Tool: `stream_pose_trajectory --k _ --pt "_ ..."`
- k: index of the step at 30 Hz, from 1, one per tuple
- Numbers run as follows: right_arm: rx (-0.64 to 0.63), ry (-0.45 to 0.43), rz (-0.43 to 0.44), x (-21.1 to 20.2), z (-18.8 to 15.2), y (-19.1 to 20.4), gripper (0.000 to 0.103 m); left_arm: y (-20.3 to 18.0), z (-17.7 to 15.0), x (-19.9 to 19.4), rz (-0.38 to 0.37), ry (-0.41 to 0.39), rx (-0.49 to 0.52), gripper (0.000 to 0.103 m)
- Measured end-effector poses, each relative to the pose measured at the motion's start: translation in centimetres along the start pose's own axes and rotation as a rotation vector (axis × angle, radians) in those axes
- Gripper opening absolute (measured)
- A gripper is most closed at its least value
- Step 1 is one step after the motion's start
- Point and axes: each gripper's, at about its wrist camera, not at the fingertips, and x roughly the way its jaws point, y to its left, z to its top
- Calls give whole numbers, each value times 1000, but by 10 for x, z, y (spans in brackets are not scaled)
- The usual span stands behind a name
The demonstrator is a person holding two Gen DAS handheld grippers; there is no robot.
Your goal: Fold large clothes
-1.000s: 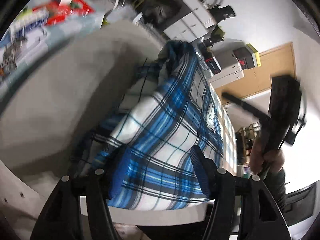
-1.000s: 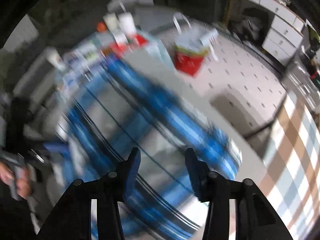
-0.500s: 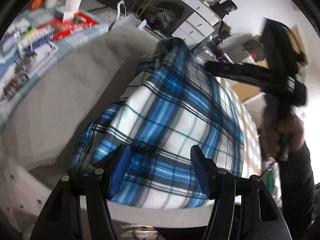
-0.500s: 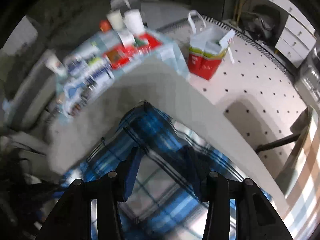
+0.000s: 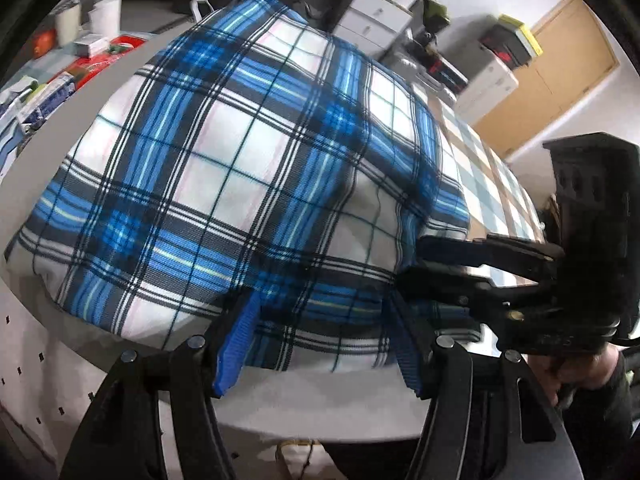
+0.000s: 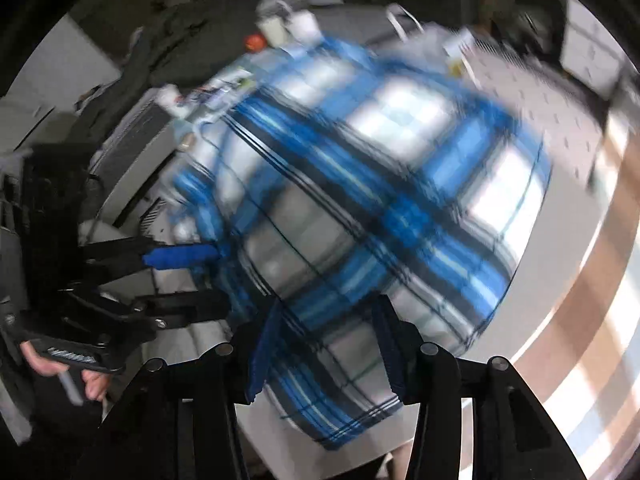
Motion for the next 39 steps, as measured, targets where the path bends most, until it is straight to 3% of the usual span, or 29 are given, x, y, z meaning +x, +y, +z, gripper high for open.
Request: stream_pose_trajectory --k 4,7,9,10,12,14,16,18,20,23,26,30,33,39 --pt "123 -57 96 -10 -5 -14 48 -8 -4 -16 120 -6 0 59" --pt "181 -130 135 -52 -21 -20 49 -33 -26 -62 166 -141 43 59" --pt "144 -258 98 -99 -41 -11 52 -51 -40 -89 204 -235 83 59" --pt "95 -367 49 -132 -57 -1 58 -64 -49 -107 219 -289 110 59" --pt "33 -510 -12 -171 -85 14 96 -84 -67 -138 234 -373 145 62" --pt "1 -645 -60 -207 -119 30 99 -106 -87 -169 271 -457 164 73" --pt "5 -716 -70 -230 -143 41 102 -126 -104 -193 290 -546 168 85" --pt "-1 -787 -82 -253 -170 50 103 -138 -116 -208 283 -610 175 89" --pt "-34 -847 -119 -265 -194 59 103 -147 -132 -221 301 -662 181 102" --pt "-69 -964 -173 -282 -224 72 103 -167 -145 -226 347 -724 216 102" --pt "-110 -1022 -173 -290 -246 82 103 -181 -150 -218 377 -769 252 102" --pt "-132 -1028 -190 -289 -260 93 103 -190 -151 -210 415 -770 303 102" --pt "-130 -1022 -163 -285 -263 94 103 -190 -154 -211 412 -795 316 102" --pt "-107 -1068 -193 -288 -279 99 103 -189 -157 -208 408 -821 304 102"
